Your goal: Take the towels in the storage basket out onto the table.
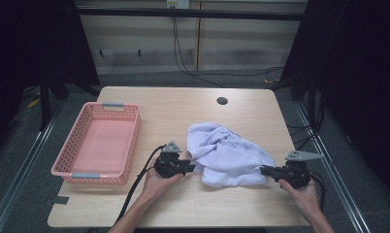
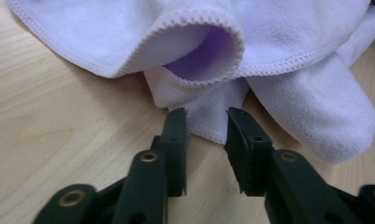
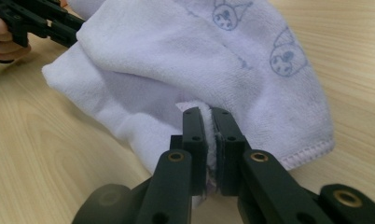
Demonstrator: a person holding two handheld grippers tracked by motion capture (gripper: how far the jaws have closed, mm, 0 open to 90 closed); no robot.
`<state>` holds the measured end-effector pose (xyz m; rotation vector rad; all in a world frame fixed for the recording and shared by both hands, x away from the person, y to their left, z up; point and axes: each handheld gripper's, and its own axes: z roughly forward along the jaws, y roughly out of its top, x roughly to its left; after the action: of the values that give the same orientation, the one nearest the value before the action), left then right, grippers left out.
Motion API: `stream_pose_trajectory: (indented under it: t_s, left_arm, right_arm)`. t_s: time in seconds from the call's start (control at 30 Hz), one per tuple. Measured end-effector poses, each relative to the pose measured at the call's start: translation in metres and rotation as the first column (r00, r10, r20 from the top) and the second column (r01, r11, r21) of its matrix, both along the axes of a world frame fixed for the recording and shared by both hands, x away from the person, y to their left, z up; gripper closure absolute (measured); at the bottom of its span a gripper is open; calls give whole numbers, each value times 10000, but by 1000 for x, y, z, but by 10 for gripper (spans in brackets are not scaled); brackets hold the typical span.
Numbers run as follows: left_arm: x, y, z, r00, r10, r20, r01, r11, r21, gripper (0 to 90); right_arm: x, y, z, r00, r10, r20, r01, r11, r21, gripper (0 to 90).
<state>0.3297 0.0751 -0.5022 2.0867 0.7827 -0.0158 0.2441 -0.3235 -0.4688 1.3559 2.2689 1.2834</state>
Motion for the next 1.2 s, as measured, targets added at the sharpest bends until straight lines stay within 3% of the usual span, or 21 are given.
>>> stream_pose_trajectory:
  t_s: [0.07, 0.13, 0.27, 0.3, 0.37, 0.4, 0.43, 0.5, 0.53, 0.57, 0.7, 0.77, 0.8, 0.83, 0.87, 0.97, 1.2]
  left_arm:
    - [1, -2, -3, 10000, 2, -87, -2, 10000, -57, 656]
    - [0, -7, -5, 10000, 49, -27, -49, 10000, 37, 537]
    - [-3, -15, -6, 9994, 65, 341, -72, 9997, 214, 511]
    - [-6, -19, -6, 9967, 185, 787, -232, 9980, 586, 537]
    - [-7, -20, -6, 9952, 76, 981, -152, 9970, 765, 638]
    - [-8, -21, -6, 9927, -2, 1207, -106, 9960, 888, 698]
    - [-11, -23, -6, 9870, -51, 1608, -145, 9927, 1201, 698]
    - [-14, -26, -5, 9848, -392, 1694, 155, 9902, 1391, 854]
    - [-14, -26, -4, 9860, -393, 1619, 173, 9907, 1352, 872]
    - [-12, -24, -4, 9911, -360, 1278, 209, 9928, 1178, 879]
    - [-6, -8, 0, 9983, -28, 579, 20, 9999, 133, 884]
    - [-6, 4, 14, 9967, 223, 786, -225, 9997, 16, 885]
    - [-6, 4, 14, 9967, 223, 786, -225, 9997, 16, 886]
    - [-7, 13, 24, 9952, 400, 892, -376, 9989, -279, 886]
    - [-7, 13, 24, 9952, 400, 892, -376, 9989, -279, 886]
    - [-9, 31, 39, 9886, 767, 1294, -716, 9965, -434, 887]
    - [-4, 49, 66, 9799, 1054, 1693, -944, 9929, -722, 886]
  right_arm:
    - [1, 1, 1, 10000, 15, 85, -16, 10000, 57, 845]
    - [2, 0, 2, 9999, 43, 154, -46, 9997, 241, 842]
    - [3, 2, 2, 9998, 114, 140, -118, 9995, 300, 838]
    - [4, 3, 3, 9997, 148, 210, -154, 9994, 308, 838]
    - [5, 4, 4, 9998, 113, 186, -120, 9992, 383, 838]
    - [5, 3, 4, 9997, 81, 226, -90, 9992, 398, 838]
    - [5, 3, 4, 9997, 81, 226, -90, 9992, 398, 838]
    - [6, 2, 4, 9996, 112, 267, -124, 9989, 456, 838]
    - [5, 2, 5, 9996, 77, 278, -90, 9988, 487, 838]
    - [5, 1, 5, 9996, 68, 275, -82, 9988, 481, 838]
    - [4, -2, 10, 9992, -17, 402, -11, 9976, 687, 840]
    - [5, -4, 16, 9984, -19, 572, -35, 9957, 926, 840]
    - [5, -4, 16, 9984, -19, 572, -35, 9957, 926, 840]
    - [5, -6, 22, 9974, -66, 712, -12, 9940, 1094, 844]
    - [5, -6, 22, 9974, -66, 712, -12, 9940, 1094, 844]
    - [8, -9, 33, 9943, -90, 1060, -47, 9918, 1278, 853]
    - [14, -12, 46, 9884, -536, 1419, 353, 9911, 1285, 860]
